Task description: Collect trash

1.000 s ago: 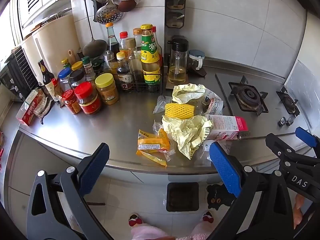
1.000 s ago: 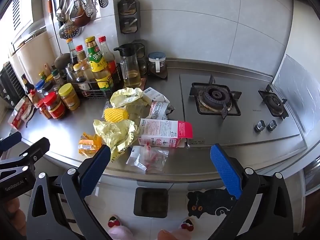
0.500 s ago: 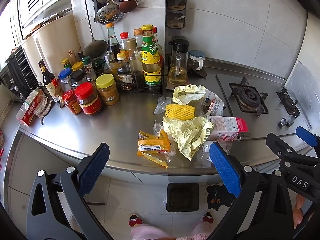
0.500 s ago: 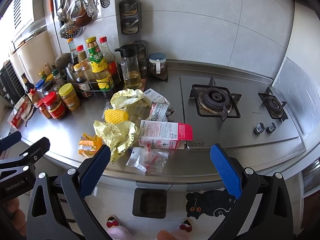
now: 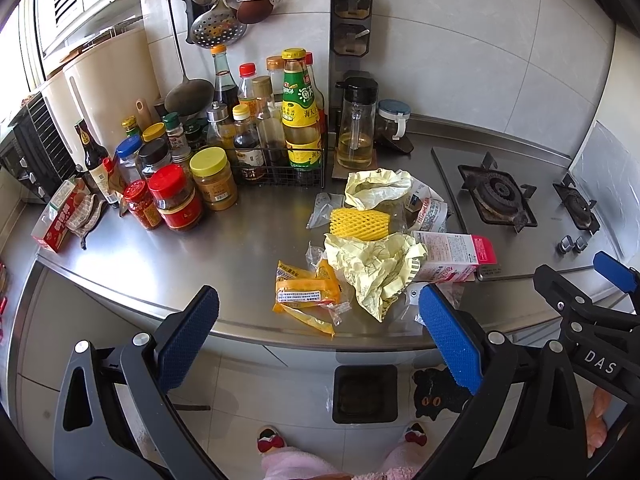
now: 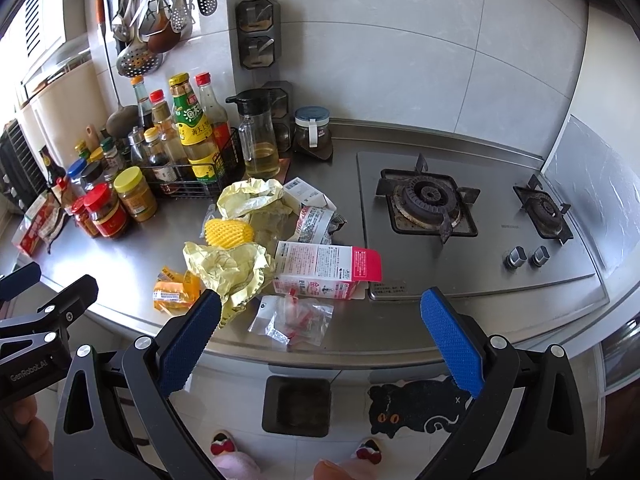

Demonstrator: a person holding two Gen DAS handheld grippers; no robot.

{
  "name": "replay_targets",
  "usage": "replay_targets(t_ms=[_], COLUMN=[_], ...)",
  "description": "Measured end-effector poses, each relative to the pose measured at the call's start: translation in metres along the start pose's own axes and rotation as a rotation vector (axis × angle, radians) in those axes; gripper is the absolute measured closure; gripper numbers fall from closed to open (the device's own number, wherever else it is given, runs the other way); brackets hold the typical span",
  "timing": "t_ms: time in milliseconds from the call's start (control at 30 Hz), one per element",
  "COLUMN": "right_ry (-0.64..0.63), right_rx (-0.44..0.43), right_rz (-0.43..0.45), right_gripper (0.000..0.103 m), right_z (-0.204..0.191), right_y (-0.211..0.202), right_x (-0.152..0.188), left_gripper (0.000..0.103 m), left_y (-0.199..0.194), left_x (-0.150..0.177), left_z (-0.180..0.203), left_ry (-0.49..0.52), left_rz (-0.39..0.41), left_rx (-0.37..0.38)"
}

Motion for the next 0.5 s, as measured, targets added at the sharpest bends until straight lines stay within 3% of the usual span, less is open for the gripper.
replay_targets(t_ms=[500], right_ry=[-0.001], right_rx=[0.005], right_rz=[0.005], right_gripper=[0.003], right_z=[0.0009], right_y=[0.0019], right_x=[-0.0008], left_gripper=[0.008], left_y=[0.0012], left_x=[-0.0025], left_z=[-0.0008], left_ry=[-0.001], left_rz=[0.0], left_rx=[0.003])
Point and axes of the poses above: each gripper's, at about its wrist camera, not at the fingertips, and y roughly the way its jaws point, z to its right, x to its underside, the point moved 7 cm from there along y, roughly the way its jaws point, and after that the axes turned 6 degrees about -z, right-handed, at the moved point
